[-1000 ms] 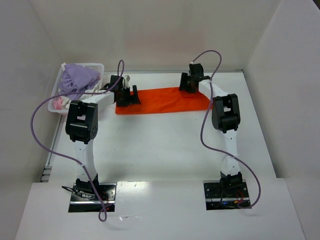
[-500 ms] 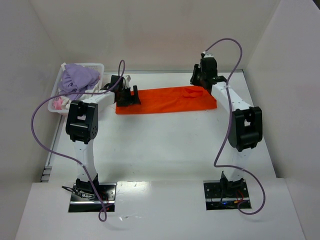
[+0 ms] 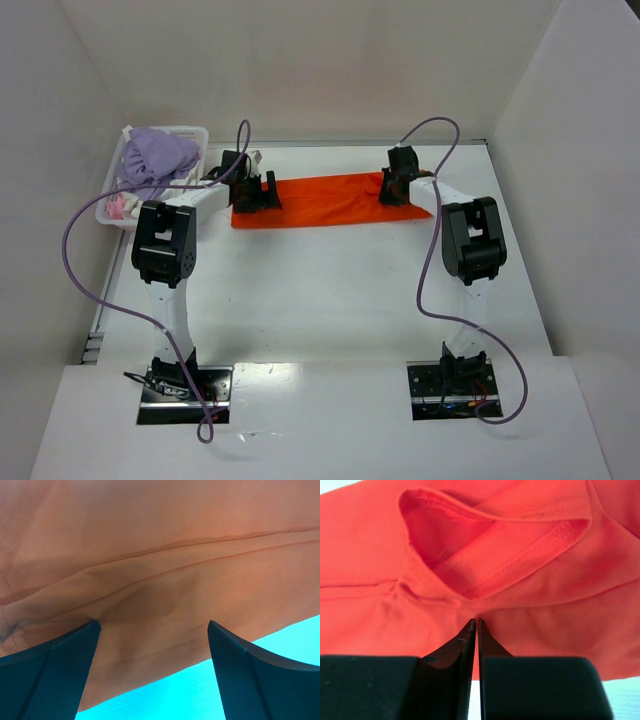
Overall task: Fold and stack the t-shirts
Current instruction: Fold the other side of the tshirt into a rectangle, then rotate the tshirt 90 degrees
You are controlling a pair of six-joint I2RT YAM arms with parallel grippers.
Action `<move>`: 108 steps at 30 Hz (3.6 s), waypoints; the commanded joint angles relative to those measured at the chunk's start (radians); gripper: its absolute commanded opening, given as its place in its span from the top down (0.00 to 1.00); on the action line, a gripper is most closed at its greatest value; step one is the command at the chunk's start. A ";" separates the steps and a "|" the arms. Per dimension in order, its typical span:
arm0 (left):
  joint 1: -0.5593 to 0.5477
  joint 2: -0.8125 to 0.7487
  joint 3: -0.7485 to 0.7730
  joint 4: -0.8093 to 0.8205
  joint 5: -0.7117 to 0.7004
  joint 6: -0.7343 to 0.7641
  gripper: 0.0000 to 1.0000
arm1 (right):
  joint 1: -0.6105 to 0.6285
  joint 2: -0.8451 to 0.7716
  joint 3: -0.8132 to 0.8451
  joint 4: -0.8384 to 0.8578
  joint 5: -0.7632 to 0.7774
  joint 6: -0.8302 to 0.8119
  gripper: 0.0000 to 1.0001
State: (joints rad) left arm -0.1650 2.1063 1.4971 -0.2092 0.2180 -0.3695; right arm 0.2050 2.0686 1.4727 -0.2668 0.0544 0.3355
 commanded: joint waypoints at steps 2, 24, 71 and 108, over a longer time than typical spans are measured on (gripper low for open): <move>-0.013 0.057 -0.005 -0.050 0.023 0.001 0.04 | -0.003 0.056 0.095 0.000 0.054 0.008 0.91; -0.013 0.066 0.005 -0.059 0.005 0.011 0.04 | -0.003 0.306 0.527 -0.149 0.107 -0.029 0.88; -0.197 0.000 0.023 -0.027 -0.612 0.673 0.00 | -0.013 -0.682 -0.356 0.023 -0.027 0.140 0.00; -0.728 -0.221 -0.284 -0.340 -0.007 0.112 0.00 | -0.042 -0.474 -0.345 0.029 0.053 0.186 0.00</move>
State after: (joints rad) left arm -0.8577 1.9095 1.2793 -0.5510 -0.0025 -0.1425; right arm 0.1692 1.5448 1.0885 -0.2771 0.0967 0.5098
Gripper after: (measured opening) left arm 0.998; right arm 0.999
